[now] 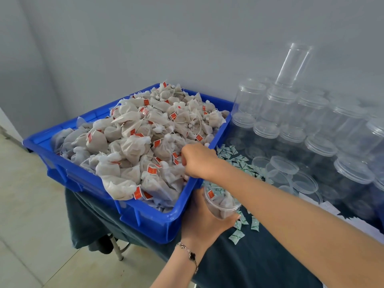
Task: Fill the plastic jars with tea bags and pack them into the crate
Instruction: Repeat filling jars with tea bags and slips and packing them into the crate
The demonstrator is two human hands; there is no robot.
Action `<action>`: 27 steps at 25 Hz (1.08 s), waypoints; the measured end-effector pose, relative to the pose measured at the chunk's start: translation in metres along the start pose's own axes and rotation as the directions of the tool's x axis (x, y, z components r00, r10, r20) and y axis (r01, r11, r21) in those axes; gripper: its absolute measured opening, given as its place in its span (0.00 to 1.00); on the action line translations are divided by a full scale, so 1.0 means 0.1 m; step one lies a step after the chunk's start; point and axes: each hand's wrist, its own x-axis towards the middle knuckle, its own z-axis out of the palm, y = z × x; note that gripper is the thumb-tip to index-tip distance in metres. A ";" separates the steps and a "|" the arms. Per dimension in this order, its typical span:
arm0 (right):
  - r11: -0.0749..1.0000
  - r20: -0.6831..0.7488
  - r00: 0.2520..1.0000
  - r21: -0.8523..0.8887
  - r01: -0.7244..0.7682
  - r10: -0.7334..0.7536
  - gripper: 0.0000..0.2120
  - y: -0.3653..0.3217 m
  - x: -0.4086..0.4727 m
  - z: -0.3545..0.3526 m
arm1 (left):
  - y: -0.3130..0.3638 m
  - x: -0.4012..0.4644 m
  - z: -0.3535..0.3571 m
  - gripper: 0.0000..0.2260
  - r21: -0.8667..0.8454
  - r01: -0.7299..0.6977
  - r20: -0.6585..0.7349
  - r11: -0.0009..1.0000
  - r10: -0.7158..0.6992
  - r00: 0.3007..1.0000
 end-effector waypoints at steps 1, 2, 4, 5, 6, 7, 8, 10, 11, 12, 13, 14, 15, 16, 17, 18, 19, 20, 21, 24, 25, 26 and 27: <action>0.997 -0.039 0.999 0.074 -0.003 0.005 0.06 0.04 -0.02 -0.04 | 0.00 -0.01 0.01 0.32 -0.031 0.022 -0.012 0.999 -0.022 1.000; 0.988 -0.077 0.997 0.157 0.002 0.010 0.08 0.09 -0.05 -0.10 | 0.00 -0.02 0.01 0.32 -0.070 0.047 -0.025 0.996 -0.049 0.998; 0.957 -0.139 0.990 0.286 0.057 -0.018 0.08 0.19 -0.09 -0.24 | 0.00 -0.04 0.01 0.34 -0.099 0.081 -0.055 0.992 -0.087 0.995; 0.955 -0.165 0.985 0.282 0.090 -0.044 0.07 0.21 -0.10 -0.28 | -0.01 -0.05 0.01 0.35 -0.090 0.088 -0.064 0.992 -0.094 0.993; 0.971 -0.166 0.984 0.215 0.101 -0.066 0.05 0.22 -0.10 -0.30 | 0.00 -0.06 0.00 0.35 -0.079 0.090 -0.065 0.993 -0.095 0.993; 0.991 -0.124 0.989 0.105 0.088 -0.075 0.03 0.19 -0.10 -0.27 | 0.01 -0.05 -0.01 0.35 -0.078 0.082 -0.060 0.994 -0.087 0.994; 0.998 -0.044 0.997 -0.008 0.058 -0.059 0.05 0.14 -0.08 -0.21 | 0.01 -0.04 -0.01 0.34 -0.076 0.063 -0.055 0.995 -0.068 0.996; 0.991 0.174 0.984 -0.132 -0.010 0.033 0.08 0.00 -0.02 -0.07 | 0.03 -0.02 -0.01 0.30 0.001 0.003 -0.054 1.000 -0.003 0.999; 0.987 0.248 0.965 -0.157 -0.046 0.084 0.05 -0.07 0.02 -0.02 | 0.05 -0.01 -0.02 0.28 0.057 -0.021 -0.059 0.998 0.025 0.998; 0.984 0.269 0.955 -0.161 -0.081 0.123 0.03 -0.11 0.05 0.02 | 0.06 -0.01 -0.03 0.26 0.077 -0.029 -0.066 0.997 0.034 0.997; 0.984 0.246 0.958 -0.134 -0.116 0.147 0.05 -0.12 0.07 0.04 | 0.07 0.00 -0.03 0.25 0.031 -0.029 -0.061 0.999 0.031 0.998; 0.988 0.202 0.969 -0.085 -0.129 0.144 0.07 -0.11 0.08 0.05 | 0.07 0.00 -0.03 0.24 -0.035 -0.020 -0.045 0.999 0.018 0.999; 0.993 0.157 0.981 -0.013 -0.114 0.114 0.08 -0.07 0.08 0.03 | 0.05 0.00 -0.02 0.26 -0.079 -0.007 -0.033 0.997 0.005 0.999; 0.995 0.112 0.991 0.065 -0.077 0.070 0.09 -0.02 0.06 0.00 | 0.04 0.00 -0.01 0.28 -0.081 0.003 -0.032 0.997 -0.005 0.999; 0.989 0.071 0.997 0.143 -0.040 0.030 0.10 0.04 0.03 -0.07 | 0.01 -0.01 -0.01 0.30 -0.088 0.013 -0.038 0.996 -0.017 0.999; 0.978 0.020 1.000 0.209 -0.006 0.002 0.10 0.11 -0.03 -0.16 | -0.01 -0.02 0.01 0.32 -0.102 0.030 -0.049 0.994 -0.035 0.998; 0.963 -0.035 0.999 0.269 0.023 -0.014 0.08 0.19 -0.10 -0.27 | -0.03 -0.04 0.02 0.34 -0.103 0.051 -0.061 0.993 -0.057 0.996; 0.944 -0.091 0.996 0.326 0.048 -0.019 0.07 0.27 -0.18 -0.38 | -0.03 -0.06 0.01 0.37 -0.079 0.069 -0.077 0.994 -0.075 0.994; 0.921 -0.145 0.989 0.382 0.070 -0.015 0.05 0.34 -0.28 -0.50 | -0.03 -0.08 0.01 0.39 -0.040 0.080 -0.091 0.996 -0.084 0.992; 0.787 -0.261 0.964 0.604 0.124 0.048 0.08 0.55 -0.56 -0.75 | -0.02 -0.10 0.00 0.43 0.049 0.075 -0.105 0.996 -0.070 0.992; 0.742 -0.248 0.967 0.659 0.125 0.057 0.09 0.62 -0.64 -0.78 | -0.02 -0.10 0.01 0.43 0.058 0.071 -0.102 0.996 -0.065 0.993; 0.731 -0.199 0.978 0.676 0.094 0.057 0.09 0.67 -0.72 -0.78 | -0.02 -0.10 0.01 0.43 0.059 0.068 -0.100 0.996 -0.061 0.993; 0.773 -0.114 0.993 0.633 0.041 0.041 0.07 0.70 -0.77 -0.72 | -0.02 -0.10 0.01 0.42 0.060 0.064 -0.103 0.996 -0.058 0.993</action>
